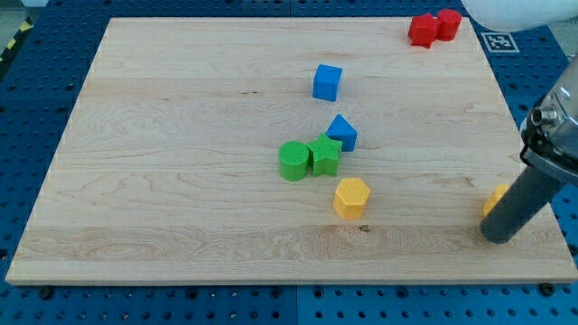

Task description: Push the heart to the bottom of the red circle

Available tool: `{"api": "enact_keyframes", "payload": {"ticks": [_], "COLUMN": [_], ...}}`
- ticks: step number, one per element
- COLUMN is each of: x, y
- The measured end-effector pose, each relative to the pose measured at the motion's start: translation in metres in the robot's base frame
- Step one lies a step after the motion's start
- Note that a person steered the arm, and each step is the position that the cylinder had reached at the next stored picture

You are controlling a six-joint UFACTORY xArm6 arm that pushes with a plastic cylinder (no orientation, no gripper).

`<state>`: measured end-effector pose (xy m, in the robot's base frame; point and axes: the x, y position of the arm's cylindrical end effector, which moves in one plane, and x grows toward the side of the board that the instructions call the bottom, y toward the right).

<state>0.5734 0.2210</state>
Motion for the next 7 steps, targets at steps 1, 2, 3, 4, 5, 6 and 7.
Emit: {"api": "enact_keyframes", "payload": {"ticks": [1, 2, 3, 4, 5, 6, 7], "x": [-0.023, -0.018, 0.007, -0.012, -0.041, -0.045, -0.058], "y": [0.001, 0.016, 0.026, 0.038, 0.039, 0.037, 0.037]}}
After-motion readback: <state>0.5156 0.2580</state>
